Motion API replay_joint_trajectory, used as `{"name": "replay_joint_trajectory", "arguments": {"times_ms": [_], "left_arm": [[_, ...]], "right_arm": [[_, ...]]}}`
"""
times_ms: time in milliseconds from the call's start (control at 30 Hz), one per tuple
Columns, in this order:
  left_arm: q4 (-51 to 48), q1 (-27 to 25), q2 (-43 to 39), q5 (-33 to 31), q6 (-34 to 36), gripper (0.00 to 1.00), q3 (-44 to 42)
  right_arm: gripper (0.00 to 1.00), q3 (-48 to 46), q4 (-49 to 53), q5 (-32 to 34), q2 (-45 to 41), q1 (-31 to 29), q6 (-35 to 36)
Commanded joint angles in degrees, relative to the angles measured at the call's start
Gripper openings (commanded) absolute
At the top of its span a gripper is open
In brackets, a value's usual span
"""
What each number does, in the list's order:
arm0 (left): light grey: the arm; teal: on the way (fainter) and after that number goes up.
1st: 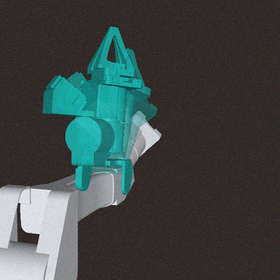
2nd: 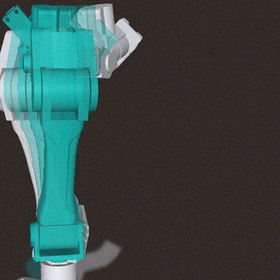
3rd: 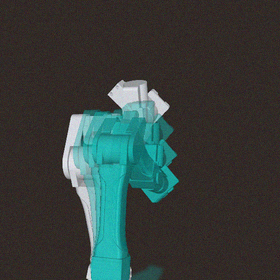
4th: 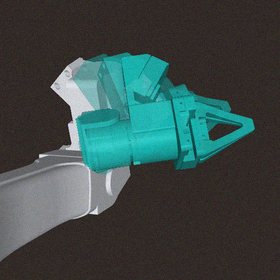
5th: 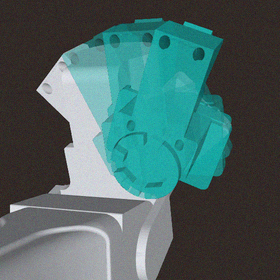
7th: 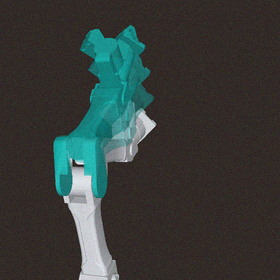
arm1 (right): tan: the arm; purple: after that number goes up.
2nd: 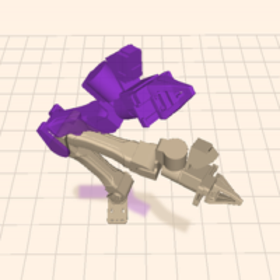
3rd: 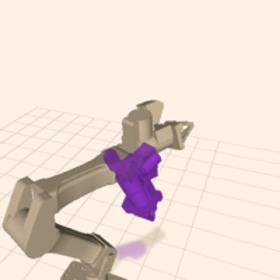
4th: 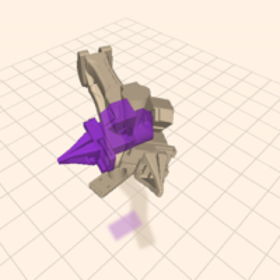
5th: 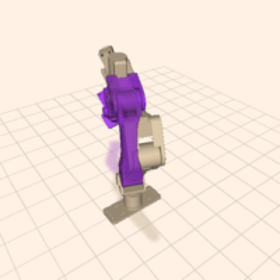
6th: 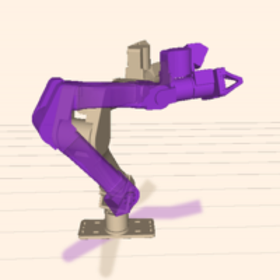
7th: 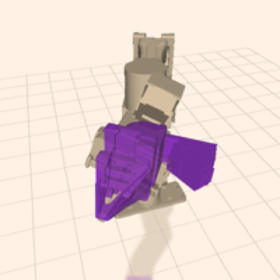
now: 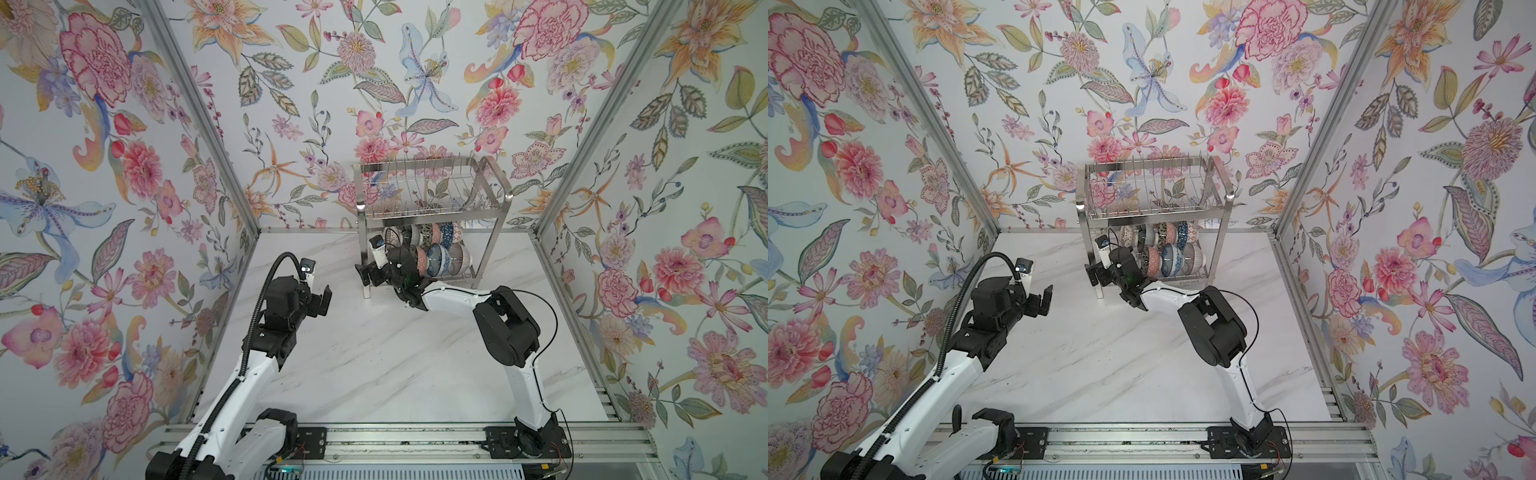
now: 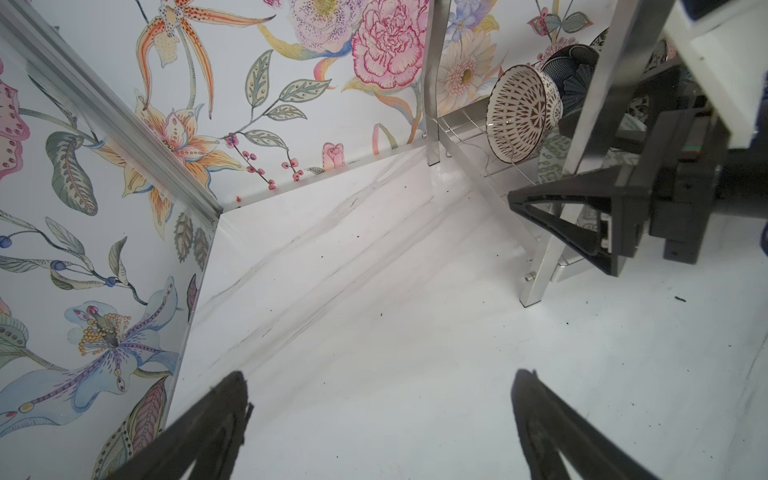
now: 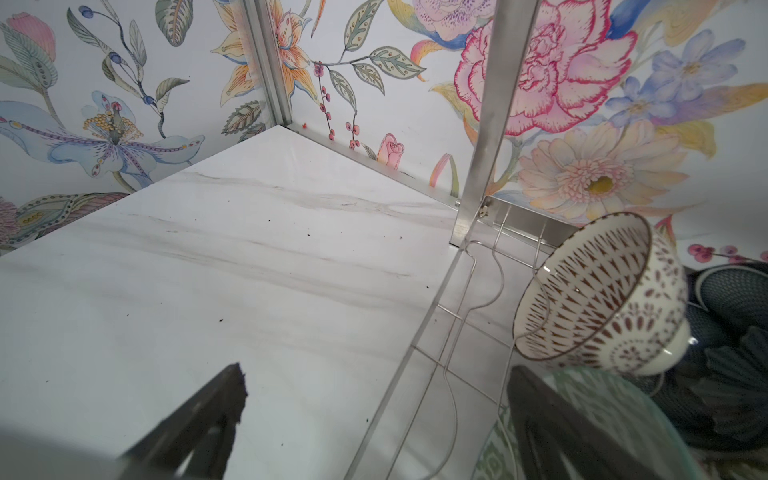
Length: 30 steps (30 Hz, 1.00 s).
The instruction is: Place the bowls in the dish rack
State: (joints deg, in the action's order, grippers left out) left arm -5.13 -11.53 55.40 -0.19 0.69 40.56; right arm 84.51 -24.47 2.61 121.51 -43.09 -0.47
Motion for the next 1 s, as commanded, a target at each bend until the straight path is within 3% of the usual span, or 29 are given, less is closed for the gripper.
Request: {"name": "replay_joint_trajectory", "arguments": {"times_ms": [0, 300, 500, 733, 900, 967], "left_arm": [[-0.7, 0.4, -0.2, 0.7, 0.5, 0.99, -0.3], [-0.7, 0.4, -0.9, 1.2, 0.0, 0.99, -0.5], [0.6, 0.4, -1.4, 1.4, -0.5, 0.99, -1.1], [0.9, 0.4, -2.0, -4.7, -0.3, 0.99, -0.5], [7.9, 0.3, -1.5, -8.6, -3.2, 0.99, -2.6], [15.6, 0.2, -1.9, -10.4, -5.5, 0.99, -7.5]], "right_arm": [[0.99, -5.3, -3.2, 4.1, -8.2, 1.6, 1.6], [0.99, -18.6, -3.0, 3.8, -23.3, 2.7, 3.7], [0.99, -32.9, -0.5, 4.7, -38.4, 5.6, 8.7], [0.99, -50.6, 0.3, 8.4, -56.1, 19.7, 10.7], [0.99, -61.1, -7.9, 9.3, -58.7, 27.9, 8.5], [0.99, -64.6, -13.8, 10.7, -56.9, 29.6, 7.9]]}}
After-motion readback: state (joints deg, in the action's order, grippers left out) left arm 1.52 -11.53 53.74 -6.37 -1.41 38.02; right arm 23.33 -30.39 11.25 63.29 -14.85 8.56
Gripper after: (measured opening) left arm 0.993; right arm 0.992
